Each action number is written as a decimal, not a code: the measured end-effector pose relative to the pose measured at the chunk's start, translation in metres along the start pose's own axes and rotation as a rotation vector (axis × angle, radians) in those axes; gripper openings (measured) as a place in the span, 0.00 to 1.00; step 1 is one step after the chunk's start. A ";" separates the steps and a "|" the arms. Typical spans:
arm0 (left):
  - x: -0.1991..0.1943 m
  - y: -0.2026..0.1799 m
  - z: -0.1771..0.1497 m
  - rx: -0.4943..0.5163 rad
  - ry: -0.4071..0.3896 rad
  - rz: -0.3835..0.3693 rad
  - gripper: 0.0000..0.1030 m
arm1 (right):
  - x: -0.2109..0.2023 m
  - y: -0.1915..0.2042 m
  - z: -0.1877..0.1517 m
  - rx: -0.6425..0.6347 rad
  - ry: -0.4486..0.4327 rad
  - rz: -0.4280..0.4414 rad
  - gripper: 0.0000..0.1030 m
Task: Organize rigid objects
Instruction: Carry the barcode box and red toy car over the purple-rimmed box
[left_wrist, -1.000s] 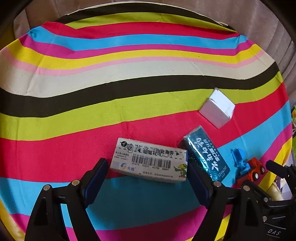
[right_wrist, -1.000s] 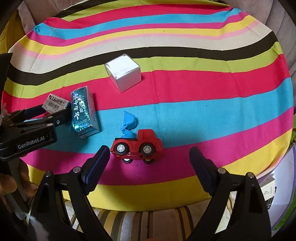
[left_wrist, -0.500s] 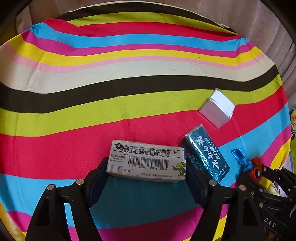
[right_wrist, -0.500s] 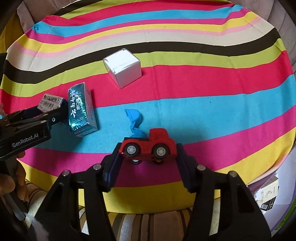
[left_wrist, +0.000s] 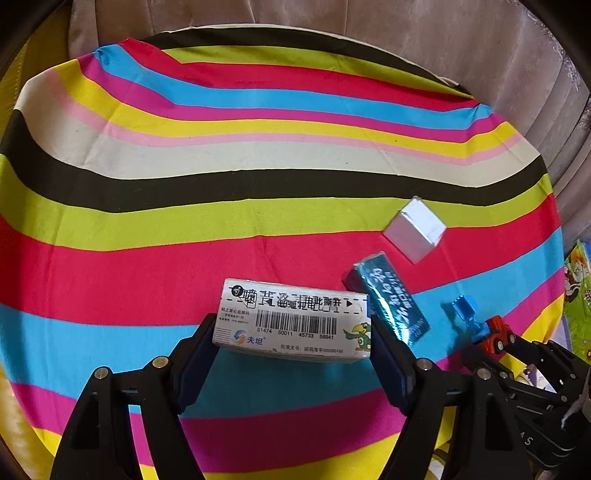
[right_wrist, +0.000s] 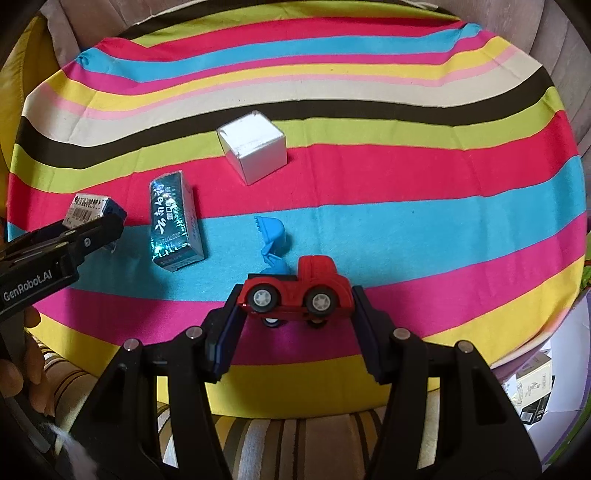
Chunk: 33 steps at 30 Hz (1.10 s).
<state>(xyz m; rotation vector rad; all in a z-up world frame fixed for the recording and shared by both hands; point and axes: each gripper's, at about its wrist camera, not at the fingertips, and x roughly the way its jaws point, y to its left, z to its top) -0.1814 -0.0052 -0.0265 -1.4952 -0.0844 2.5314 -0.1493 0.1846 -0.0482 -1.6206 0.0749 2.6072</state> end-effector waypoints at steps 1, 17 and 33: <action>0.001 -0.001 0.000 0.000 -0.003 -0.003 0.76 | -0.002 0.001 0.000 -0.002 -0.004 -0.002 0.58; -0.036 -0.040 -0.023 0.015 -0.046 -0.052 0.76 | -0.041 -0.019 -0.016 0.004 -0.083 -0.029 0.58; -0.059 -0.105 -0.046 0.101 -0.043 -0.116 0.76 | -0.077 -0.072 -0.044 0.088 -0.124 -0.038 0.58</action>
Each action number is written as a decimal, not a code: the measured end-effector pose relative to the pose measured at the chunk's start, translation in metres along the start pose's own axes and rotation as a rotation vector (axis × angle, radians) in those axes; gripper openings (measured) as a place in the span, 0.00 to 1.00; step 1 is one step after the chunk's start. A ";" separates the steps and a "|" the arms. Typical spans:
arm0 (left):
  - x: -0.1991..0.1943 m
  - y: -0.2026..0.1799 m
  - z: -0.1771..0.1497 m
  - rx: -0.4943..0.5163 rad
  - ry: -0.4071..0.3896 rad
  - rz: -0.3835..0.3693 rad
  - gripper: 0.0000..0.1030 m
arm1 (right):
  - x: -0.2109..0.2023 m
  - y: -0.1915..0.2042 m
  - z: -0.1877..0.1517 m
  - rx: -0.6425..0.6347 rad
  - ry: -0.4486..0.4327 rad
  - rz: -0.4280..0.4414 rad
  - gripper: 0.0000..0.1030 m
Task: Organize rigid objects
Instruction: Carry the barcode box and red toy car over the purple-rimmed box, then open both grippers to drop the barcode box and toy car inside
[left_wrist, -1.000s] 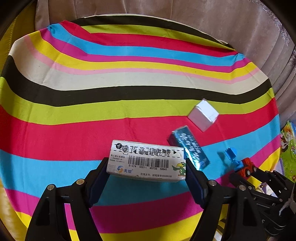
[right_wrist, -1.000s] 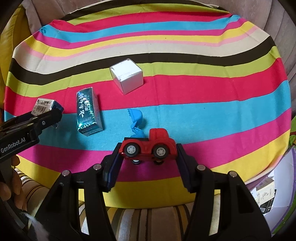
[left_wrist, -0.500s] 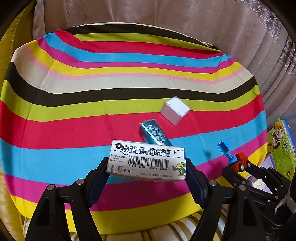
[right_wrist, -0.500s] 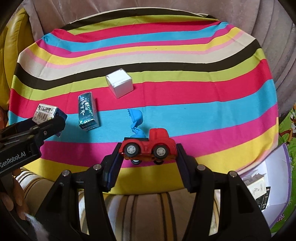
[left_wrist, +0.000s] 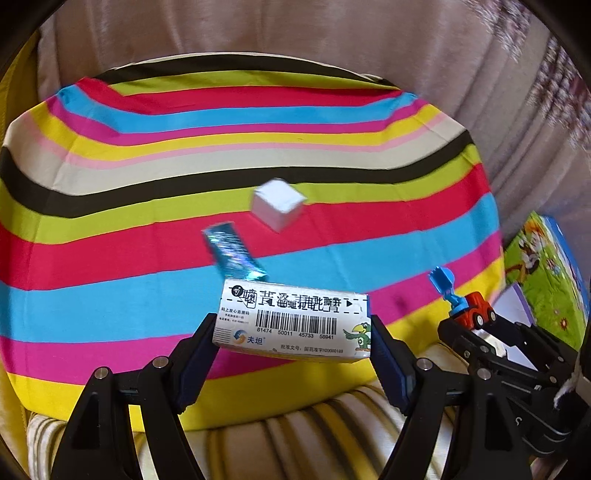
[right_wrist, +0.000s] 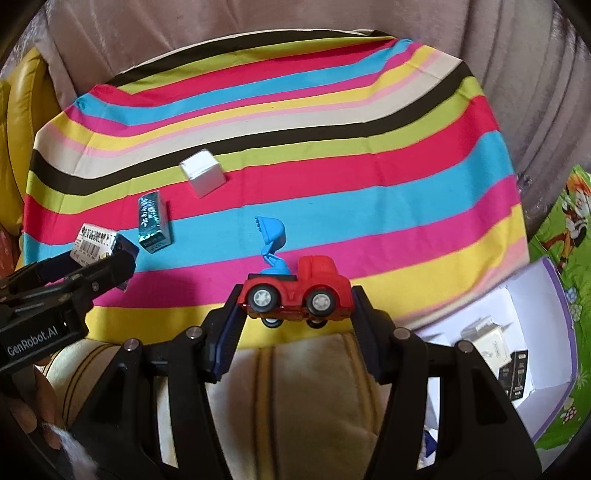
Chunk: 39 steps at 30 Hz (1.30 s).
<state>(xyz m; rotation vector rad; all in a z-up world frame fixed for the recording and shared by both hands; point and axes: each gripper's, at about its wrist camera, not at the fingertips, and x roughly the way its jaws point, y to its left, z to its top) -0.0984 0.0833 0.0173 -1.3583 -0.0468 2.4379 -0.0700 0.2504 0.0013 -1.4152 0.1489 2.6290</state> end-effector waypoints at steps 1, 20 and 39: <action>-0.001 -0.005 -0.001 0.008 0.002 -0.003 0.76 | -0.003 -0.005 -0.002 0.008 -0.003 -0.001 0.58; 0.006 -0.151 -0.022 0.295 0.065 -0.111 0.76 | -0.040 -0.133 -0.059 0.162 0.000 -0.129 0.58; 0.032 -0.268 -0.054 0.516 0.177 -0.217 0.76 | -0.036 -0.229 -0.115 0.324 0.074 -0.258 0.58</action>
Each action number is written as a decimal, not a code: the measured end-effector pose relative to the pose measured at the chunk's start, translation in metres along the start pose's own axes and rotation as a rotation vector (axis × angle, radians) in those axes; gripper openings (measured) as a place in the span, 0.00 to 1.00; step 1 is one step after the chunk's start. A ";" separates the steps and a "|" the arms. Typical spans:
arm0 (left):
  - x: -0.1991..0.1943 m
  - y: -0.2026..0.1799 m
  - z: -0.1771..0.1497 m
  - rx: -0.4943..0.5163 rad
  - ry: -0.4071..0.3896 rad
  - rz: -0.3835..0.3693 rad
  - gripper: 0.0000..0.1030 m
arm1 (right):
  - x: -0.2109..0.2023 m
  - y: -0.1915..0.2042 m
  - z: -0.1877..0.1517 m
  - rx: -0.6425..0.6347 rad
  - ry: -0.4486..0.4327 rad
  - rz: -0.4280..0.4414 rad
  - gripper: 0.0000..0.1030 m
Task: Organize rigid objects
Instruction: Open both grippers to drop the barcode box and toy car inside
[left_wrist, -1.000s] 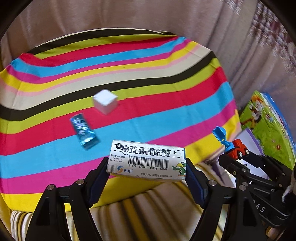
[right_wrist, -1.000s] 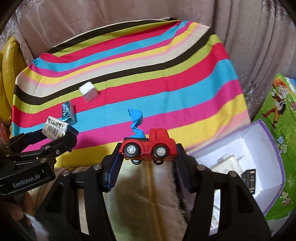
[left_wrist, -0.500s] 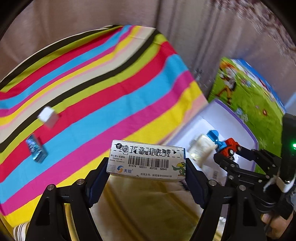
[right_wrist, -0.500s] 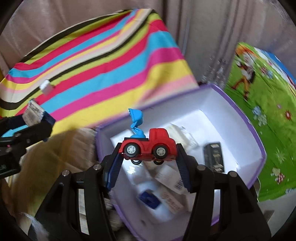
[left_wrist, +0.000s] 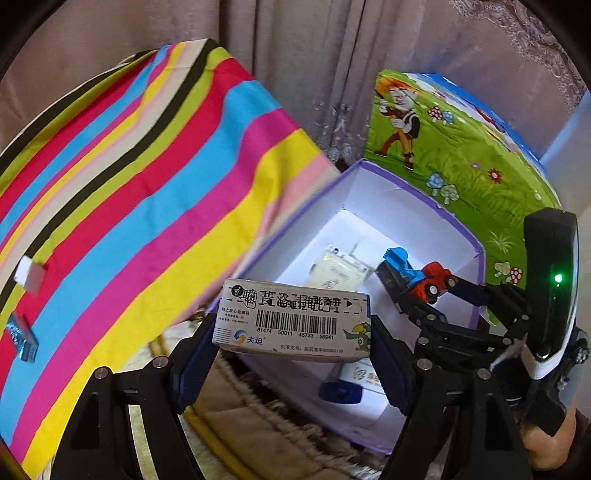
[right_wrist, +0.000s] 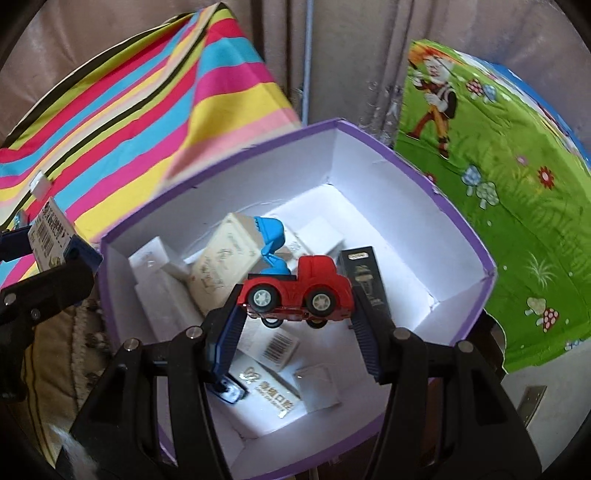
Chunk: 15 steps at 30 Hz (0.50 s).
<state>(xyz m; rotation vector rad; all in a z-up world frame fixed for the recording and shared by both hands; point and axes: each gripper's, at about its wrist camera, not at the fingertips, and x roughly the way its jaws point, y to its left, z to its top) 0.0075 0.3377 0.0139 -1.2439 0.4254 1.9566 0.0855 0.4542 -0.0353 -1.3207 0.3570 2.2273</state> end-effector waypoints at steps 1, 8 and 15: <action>0.002 -0.001 0.002 -0.006 0.005 -0.013 0.76 | 0.001 -0.002 0.000 0.006 0.003 -0.002 0.58; 0.012 -0.001 0.003 -0.050 0.041 -0.098 0.82 | 0.006 -0.014 -0.004 0.035 0.023 -0.015 0.58; 0.011 0.011 0.003 -0.111 0.033 -0.110 0.83 | 0.004 -0.011 -0.003 0.031 0.017 -0.008 0.65</action>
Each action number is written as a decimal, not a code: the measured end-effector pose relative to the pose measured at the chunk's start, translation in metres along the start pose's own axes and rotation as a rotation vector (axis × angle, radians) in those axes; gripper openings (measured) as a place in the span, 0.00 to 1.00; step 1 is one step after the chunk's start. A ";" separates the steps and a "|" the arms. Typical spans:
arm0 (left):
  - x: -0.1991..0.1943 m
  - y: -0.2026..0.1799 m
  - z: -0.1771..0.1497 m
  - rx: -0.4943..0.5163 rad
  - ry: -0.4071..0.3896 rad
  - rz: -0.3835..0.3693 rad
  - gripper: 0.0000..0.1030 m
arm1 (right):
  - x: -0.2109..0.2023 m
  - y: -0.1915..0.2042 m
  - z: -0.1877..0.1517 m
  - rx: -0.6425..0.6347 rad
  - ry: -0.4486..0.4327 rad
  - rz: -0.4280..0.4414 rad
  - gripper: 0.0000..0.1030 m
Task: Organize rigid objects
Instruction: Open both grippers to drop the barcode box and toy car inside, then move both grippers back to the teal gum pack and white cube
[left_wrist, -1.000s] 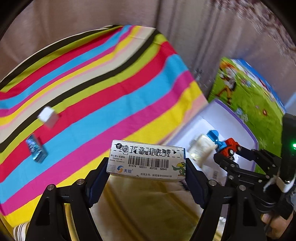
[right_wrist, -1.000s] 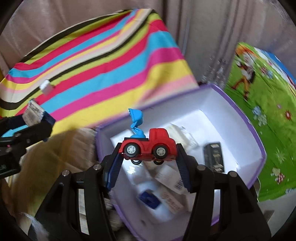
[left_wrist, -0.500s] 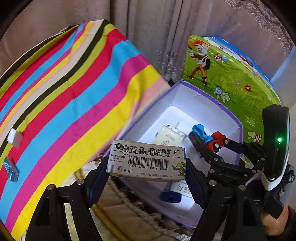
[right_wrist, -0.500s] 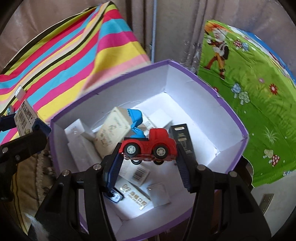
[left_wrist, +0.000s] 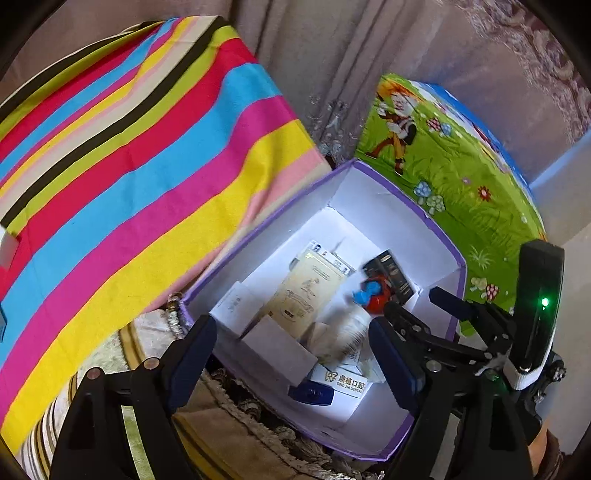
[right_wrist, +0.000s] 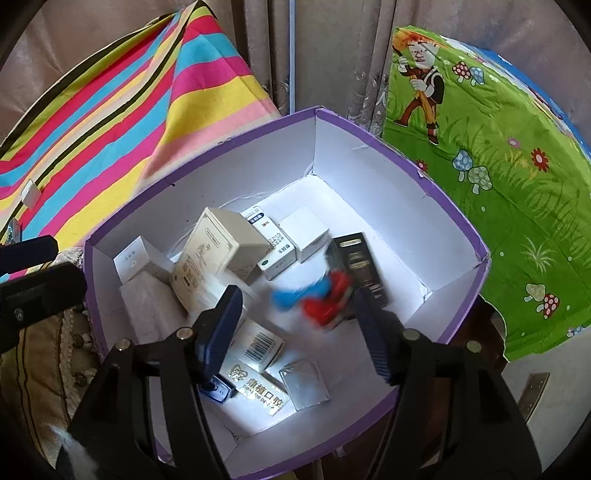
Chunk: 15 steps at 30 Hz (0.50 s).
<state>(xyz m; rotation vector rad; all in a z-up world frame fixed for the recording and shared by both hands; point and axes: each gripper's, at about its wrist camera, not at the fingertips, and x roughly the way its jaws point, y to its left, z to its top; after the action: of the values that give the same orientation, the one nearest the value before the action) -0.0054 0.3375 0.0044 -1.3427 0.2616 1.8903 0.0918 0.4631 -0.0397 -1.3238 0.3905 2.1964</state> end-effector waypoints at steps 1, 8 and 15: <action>-0.002 0.002 0.000 -0.003 -0.005 0.004 0.83 | -0.001 0.001 0.000 -0.002 -0.002 -0.002 0.66; -0.016 0.025 -0.003 -0.051 -0.045 0.032 0.83 | -0.005 0.009 0.000 -0.020 -0.010 0.005 0.67; -0.033 0.059 -0.010 -0.122 -0.071 0.052 0.83 | -0.012 0.022 0.003 -0.044 -0.024 0.029 0.69</action>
<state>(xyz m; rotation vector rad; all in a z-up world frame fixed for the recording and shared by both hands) -0.0354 0.2766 0.0135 -1.3575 0.1485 2.0211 0.0814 0.4427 -0.0281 -1.3209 0.3568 2.2548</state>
